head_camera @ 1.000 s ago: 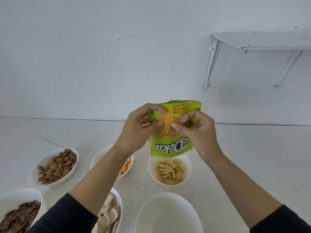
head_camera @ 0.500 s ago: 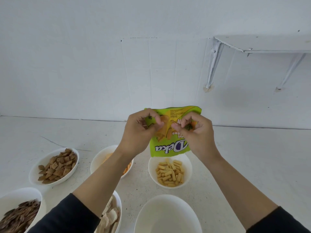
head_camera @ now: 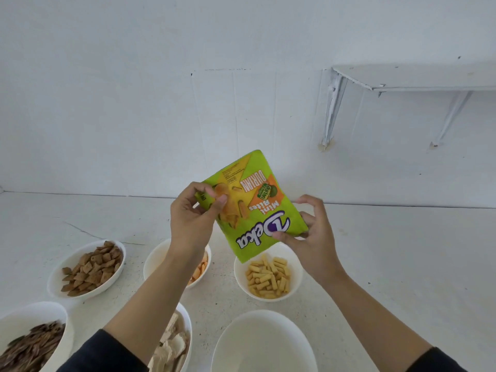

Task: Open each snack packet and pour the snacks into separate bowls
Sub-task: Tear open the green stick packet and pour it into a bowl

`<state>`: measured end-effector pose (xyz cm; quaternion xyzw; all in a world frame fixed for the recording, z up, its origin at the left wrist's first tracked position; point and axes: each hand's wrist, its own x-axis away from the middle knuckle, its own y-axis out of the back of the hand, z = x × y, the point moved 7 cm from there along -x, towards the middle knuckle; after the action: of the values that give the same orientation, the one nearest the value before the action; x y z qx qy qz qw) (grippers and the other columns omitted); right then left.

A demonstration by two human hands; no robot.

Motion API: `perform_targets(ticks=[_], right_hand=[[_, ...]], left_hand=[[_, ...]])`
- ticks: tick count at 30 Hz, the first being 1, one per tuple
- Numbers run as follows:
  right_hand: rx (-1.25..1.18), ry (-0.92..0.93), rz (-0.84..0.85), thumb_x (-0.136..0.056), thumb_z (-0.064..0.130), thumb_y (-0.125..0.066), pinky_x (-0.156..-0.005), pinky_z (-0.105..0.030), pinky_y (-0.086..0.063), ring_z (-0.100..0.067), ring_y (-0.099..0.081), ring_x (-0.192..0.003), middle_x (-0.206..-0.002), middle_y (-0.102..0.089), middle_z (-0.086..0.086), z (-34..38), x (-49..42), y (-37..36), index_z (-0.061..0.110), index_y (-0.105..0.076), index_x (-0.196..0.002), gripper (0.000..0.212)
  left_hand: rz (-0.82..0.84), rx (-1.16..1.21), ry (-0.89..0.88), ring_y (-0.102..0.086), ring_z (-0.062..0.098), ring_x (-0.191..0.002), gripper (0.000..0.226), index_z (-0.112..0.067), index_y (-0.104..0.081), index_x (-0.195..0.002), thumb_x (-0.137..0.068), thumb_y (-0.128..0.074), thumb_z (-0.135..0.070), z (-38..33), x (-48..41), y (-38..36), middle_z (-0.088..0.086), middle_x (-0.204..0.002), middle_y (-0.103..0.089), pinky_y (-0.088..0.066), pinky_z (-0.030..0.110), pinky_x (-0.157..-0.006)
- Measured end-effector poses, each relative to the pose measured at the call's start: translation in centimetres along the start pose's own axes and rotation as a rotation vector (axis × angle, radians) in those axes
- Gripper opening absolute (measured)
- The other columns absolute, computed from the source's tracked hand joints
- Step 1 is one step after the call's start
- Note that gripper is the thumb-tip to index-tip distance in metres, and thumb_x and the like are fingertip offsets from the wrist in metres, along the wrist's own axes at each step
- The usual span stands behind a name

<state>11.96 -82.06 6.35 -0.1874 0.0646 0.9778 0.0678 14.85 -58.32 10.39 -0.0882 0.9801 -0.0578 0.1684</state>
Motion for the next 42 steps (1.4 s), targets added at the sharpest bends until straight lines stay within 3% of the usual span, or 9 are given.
perform_targets(ticks=[7,12,15,18,23,28,32,36,42], right_hand=[[-0.472,-0.186,-0.123,-0.08,-0.008,-0.077,-0.083,-0.036,-0.058,-0.024,-0.069,-0.083,-0.089,-0.076,-0.017,0.5,-1.3,-1.0,0.019,-0.042,-0.12,0.059],[-0.543,-0.344,-0.12,-0.087,0.003,-0.074,-0.081,-0.045,-0.054,-0.026,-0.071,-0.084,-0.092,-0.077,-0.014,-0.4,-1.3,-3.4,0.021,-0.049,-0.111,0.039],[-0.525,-0.389,-0.044,-0.092,0.009,-0.071,-0.076,-0.046,-0.059,-0.027,-0.073,-0.083,-0.094,-0.077,-0.012,-0.1,-1.1,-5.8,0.023,-0.045,-0.11,0.035],[-0.46,-0.382,0.053,-0.094,0.014,-0.07,-0.082,-0.055,-0.059,-0.035,-0.073,-0.092,-0.1,-0.078,-0.006,0.7,-1.2,-8.7,0.024,-0.042,-0.109,0.033],[-0.433,-0.324,0.252,-0.096,0.016,-0.068,-0.082,-0.062,-0.057,-0.038,-0.072,-0.099,-0.103,-0.077,-0.009,3.8,-0.2,-14.8,0.023,-0.043,-0.102,0.026],[-0.466,-0.35,0.503,-0.086,0.002,-0.075,-0.07,-0.039,-0.059,-0.031,-0.074,-0.092,-0.103,-0.076,-0.013,6.2,3.1,-22.1,0.019,-0.052,-0.101,0.032],[-0.55,-0.384,0.599,-0.081,-0.008,-0.075,-0.067,-0.034,-0.057,-0.031,-0.073,-0.083,-0.099,-0.075,-0.016,8.2,5.8,-28.1,0.015,-0.055,-0.105,0.039],[-0.509,-0.319,0.651,-0.081,-0.01,-0.073,-0.063,-0.032,-0.054,-0.031,-0.072,-0.082,-0.094,-0.076,-0.014,10.6,8.0,-34.6,0.014,-0.058,-0.102,0.035],[-0.385,-0.147,0.827,-0.073,0.003,-0.079,-0.079,-0.048,-0.058,-0.036,-0.069,-0.099,-0.105,-0.071,-0.022,15.9,12.1,-46.1,0.024,-0.066,-0.091,0.031]], left_hand=[[-0.135,-0.167,0.116,-0.071,0.027,-0.073,0.037,-0.022,-0.06,-0.082,-0.069,-0.091,-0.004,0.8,2.2,4.4,0.013,-0.083,-0.066,-0.06,0.037,-0.064],[0.051,-0.542,0.198,-0.071,0.026,-0.075,0.043,-0.024,-0.057,-0.087,-0.067,-0.094,-0.014,0.2,3.4,5.7,0.013,-0.08,-0.067,-0.058,0.031,-0.059],[0.154,-0.561,0.238,-0.075,0.029,-0.084,0.059,-0.029,-0.055,-0.106,-0.066,-0.094,-0.008,-1.1,4.0,6.8,0.011,-0.097,-0.07,-0.064,0.047,-0.069],[0.179,-0.471,0.265,-0.077,0.017,-0.084,0.065,-0.034,-0.053,-0.113,-0.068,-0.092,-0.008,-2.8,4.6,7.7,-0.006,-0.1,-0.076,-0.065,0.039,-0.068],[-0.162,-0.448,0.126,-0.074,0.014,-0.084,0.042,-0.031,-0.062,-0.105,-0.076,-0.088,-0.018,-6.1,5.4,13.3,-0.008,-0.099,-0.075,-0.06,0.026,-0.061],[-0.425,-0.429,0.037,-0.072,0.006,-0.082,0.043,-0.037,-0.064,-0.111,-0.079,-0.085,-0.018,-8.4,8.4,20.9,-0.012,-0.098,-0.074,-0.058,0.027,-0.069],[-0.569,-0.357,0.014,-0.075,0.016,-0.085,0.045,-0.036,-0.063,-0.112,-0.08,-0.084,-0.012,-10.0,11.3,27.4,-0.008,-0.096,-0.075,-0.062,0.036,-0.069],[-0.592,-0.349,0.017,-0.074,0.01,-0.076,0.06,-0.039,-0.056,-0.116,-0.076,-0.087,-0.006,-12.0,13.9,34.2,-0.011,-0.094,-0.072,-0.062,0.036,-0.064],[-0.38,-0.67,0.088,-0.067,0.02,-0.086,0.036,-0.033,-0.067,-0.106,-0.073,-0.082,-0.033,-17.4,17.4,45.9,-0.008,-0.107,-0.066,-0.054,0.038,-0.076]])
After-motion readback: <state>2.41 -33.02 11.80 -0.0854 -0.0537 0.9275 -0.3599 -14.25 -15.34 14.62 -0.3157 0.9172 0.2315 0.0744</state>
